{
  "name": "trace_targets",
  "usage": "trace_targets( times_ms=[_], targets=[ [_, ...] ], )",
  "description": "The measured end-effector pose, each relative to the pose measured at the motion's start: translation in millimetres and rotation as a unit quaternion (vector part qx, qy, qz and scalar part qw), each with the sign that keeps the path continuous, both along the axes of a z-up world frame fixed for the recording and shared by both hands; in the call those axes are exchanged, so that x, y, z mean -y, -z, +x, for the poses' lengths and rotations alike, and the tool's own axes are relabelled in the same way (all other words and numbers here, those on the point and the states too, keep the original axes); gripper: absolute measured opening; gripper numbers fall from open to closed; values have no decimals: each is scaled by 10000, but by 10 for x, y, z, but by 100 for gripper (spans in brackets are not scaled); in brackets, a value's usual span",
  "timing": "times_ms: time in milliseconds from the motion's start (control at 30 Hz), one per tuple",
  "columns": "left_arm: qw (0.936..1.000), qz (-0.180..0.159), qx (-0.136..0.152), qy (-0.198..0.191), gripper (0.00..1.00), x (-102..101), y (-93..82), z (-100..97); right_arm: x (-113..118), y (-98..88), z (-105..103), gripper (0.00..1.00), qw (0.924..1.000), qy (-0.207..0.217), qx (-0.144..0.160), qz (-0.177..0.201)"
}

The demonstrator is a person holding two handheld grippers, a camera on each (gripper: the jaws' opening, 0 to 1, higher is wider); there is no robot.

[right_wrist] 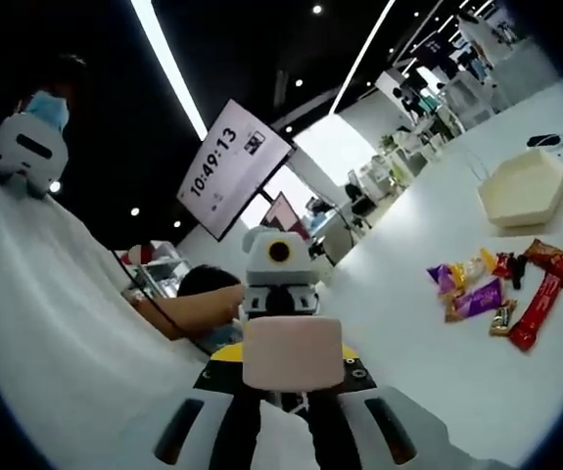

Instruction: Place the target food into the container with the food tongs after gripping and lifting it, then release it inside without dropping or visibly crushing the food.

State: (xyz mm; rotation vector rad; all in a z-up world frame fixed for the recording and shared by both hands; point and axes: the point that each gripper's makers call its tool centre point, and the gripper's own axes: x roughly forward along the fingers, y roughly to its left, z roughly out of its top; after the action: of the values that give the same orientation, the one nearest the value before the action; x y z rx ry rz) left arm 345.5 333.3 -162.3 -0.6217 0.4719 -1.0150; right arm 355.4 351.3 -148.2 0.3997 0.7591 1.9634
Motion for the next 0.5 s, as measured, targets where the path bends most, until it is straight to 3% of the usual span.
trace_targets(
  times_ms=[100,267,500],
  targets=[
    [9999,35,-106,-84,12,-26,30,23,-11,23,22,17,10000,55,71,-8],
    [9970,-84,46,-762,26,-176,-9,200,-53,-26,172,20,9992,390,56,121],
    [9948,-67,292,-976,25,-243,-77,232,-110,-70,213,20,9982,525,118,273]
  ],
)
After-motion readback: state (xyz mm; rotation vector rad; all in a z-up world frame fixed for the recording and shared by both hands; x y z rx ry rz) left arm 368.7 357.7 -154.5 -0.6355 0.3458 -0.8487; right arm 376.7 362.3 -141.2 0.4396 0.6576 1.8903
